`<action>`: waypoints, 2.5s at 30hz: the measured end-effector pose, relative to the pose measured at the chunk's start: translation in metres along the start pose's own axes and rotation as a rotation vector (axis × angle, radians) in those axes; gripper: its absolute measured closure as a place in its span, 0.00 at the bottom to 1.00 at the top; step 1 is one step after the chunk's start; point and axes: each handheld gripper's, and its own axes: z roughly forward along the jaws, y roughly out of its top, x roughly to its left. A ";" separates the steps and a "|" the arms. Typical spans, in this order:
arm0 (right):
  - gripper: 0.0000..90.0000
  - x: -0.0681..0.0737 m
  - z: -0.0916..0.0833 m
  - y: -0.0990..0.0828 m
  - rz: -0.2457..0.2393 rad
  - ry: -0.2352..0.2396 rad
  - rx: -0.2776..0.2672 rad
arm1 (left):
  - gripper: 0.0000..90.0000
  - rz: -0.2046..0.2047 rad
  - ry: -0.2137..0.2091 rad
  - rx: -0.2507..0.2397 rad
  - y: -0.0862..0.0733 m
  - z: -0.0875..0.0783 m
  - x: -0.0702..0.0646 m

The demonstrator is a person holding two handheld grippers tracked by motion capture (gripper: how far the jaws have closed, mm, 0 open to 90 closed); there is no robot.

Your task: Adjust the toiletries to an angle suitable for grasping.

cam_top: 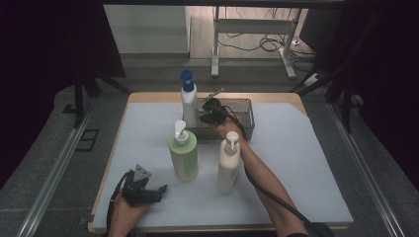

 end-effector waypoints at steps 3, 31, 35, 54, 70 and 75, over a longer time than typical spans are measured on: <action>0.88 -0.001 -0.005 -0.001 -0.001 0.011 -0.017 | 0.13 0.000 0.000 0.000 0.000 0.000 0.000; 0.36 -0.029 -0.088 -0.031 -0.006 0.014 -0.181 | 0.13 -0.001 0.000 0.000 0.000 0.000 0.000; 0.35 -0.028 -0.095 -0.037 -0.005 0.002 -0.180 | 0.13 -0.001 0.000 0.000 0.000 0.000 0.000; 0.60 -0.030 -0.133 -0.082 0.031 -0.049 -0.193 | 0.13 0.000 0.001 0.000 0.000 0.000 0.000; 0.90 -0.014 -0.163 -0.122 0.050 -0.044 -0.205 | 0.13 0.000 0.001 0.000 0.000 0.000 0.000; 0.95 -0.006 -0.169 -0.134 0.051 -0.040 -0.204 | 0.14 0.000 0.001 0.000 0.000 0.000 0.000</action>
